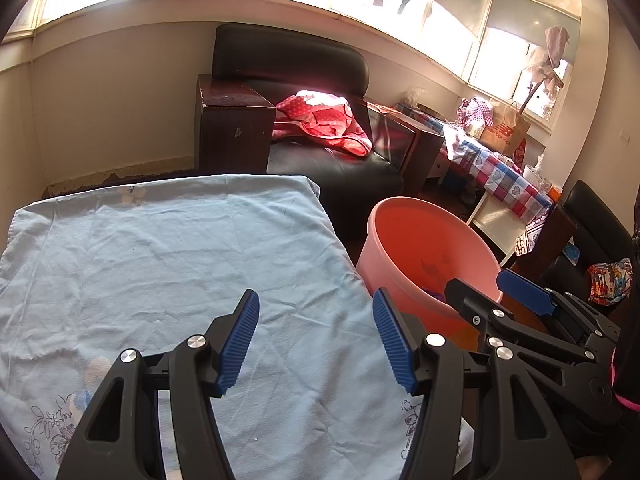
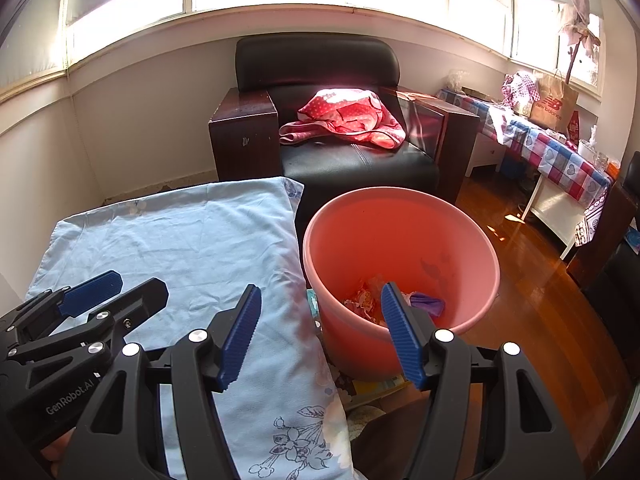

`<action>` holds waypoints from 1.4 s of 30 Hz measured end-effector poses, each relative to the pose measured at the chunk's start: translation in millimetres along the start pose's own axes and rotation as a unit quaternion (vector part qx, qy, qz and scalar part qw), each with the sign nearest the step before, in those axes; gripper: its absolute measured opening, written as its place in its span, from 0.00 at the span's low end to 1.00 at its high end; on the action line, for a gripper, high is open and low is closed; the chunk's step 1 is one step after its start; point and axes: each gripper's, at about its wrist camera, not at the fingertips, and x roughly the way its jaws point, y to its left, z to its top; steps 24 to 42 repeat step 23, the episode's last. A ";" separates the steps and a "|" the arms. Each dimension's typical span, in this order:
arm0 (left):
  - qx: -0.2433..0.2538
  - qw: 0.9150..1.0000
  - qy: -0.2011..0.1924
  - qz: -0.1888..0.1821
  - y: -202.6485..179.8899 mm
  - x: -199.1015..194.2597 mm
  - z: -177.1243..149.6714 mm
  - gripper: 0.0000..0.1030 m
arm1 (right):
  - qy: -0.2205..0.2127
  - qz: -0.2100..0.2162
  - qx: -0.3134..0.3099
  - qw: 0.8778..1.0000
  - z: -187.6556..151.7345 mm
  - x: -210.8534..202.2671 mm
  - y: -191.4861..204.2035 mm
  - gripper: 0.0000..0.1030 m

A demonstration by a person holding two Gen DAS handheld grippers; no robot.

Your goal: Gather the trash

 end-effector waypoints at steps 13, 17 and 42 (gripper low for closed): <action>0.001 1.000 -0.001 0.003 1.8 3.4 -3.7 0.57 | 0.000 0.000 0.000 1.000 -0.2 1.4 0.0 0.61; -0.002 1.000 0.005 0.001 3.9 5.5 -4.4 0.57 | 0.000 0.000 0.000 1.000 -0.1 1.4 -0.2 0.61; -0.003 1.000 0.007 0.002 6.4 6.9 -3.9 0.57 | 0.001 0.001 0.000 1.000 0.1 1.5 -0.4 0.61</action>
